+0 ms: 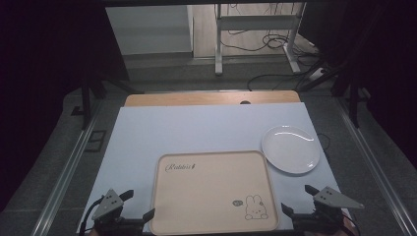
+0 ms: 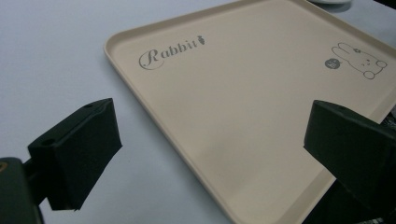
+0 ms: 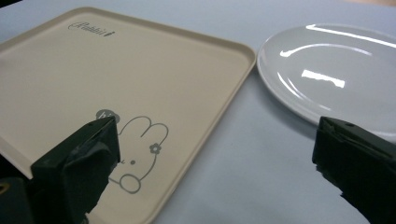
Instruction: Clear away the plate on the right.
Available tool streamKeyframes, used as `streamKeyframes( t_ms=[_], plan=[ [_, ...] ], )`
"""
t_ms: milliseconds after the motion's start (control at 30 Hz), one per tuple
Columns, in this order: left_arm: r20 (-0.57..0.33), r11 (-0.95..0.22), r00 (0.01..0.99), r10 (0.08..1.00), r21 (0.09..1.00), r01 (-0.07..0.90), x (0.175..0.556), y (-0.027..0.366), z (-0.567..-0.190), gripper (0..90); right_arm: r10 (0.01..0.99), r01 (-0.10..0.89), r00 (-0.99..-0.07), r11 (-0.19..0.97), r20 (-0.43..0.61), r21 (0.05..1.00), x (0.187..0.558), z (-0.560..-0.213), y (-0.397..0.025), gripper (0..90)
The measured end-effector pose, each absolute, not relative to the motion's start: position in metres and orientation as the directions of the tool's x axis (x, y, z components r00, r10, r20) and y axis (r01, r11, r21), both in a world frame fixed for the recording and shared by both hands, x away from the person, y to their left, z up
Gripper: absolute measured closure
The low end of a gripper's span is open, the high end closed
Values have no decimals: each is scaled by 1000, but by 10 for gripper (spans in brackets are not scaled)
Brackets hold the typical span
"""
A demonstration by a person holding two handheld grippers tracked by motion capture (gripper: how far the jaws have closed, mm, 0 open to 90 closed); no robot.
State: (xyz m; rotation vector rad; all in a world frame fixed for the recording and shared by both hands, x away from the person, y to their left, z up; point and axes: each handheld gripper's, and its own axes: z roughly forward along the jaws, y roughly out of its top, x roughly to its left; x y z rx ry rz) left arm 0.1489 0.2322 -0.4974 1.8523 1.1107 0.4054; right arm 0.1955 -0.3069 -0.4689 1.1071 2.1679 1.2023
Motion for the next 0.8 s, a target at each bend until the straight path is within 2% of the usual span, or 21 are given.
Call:
streamKeyframes(
  t_ms=[200, 500, 800],
  plan=[
    [-176, -167, 537, 825, 832, 529, 148, 234, -498, 36, 798, 385, -600, 345, -51, 856, 196, -469, -304, 0],
    [-176, -167, 535, 826, 831, 531, 149, 234, -498, 36, 797, 405, -602, 351, -43, 844, 199, -471, -306, 0],
    [-176, -167, 536, 825, 831, 531, 149, 234, -498, 36, 798, 403, -596, 394, -89, 826, 201, -472, -306, 0]
  ],
)
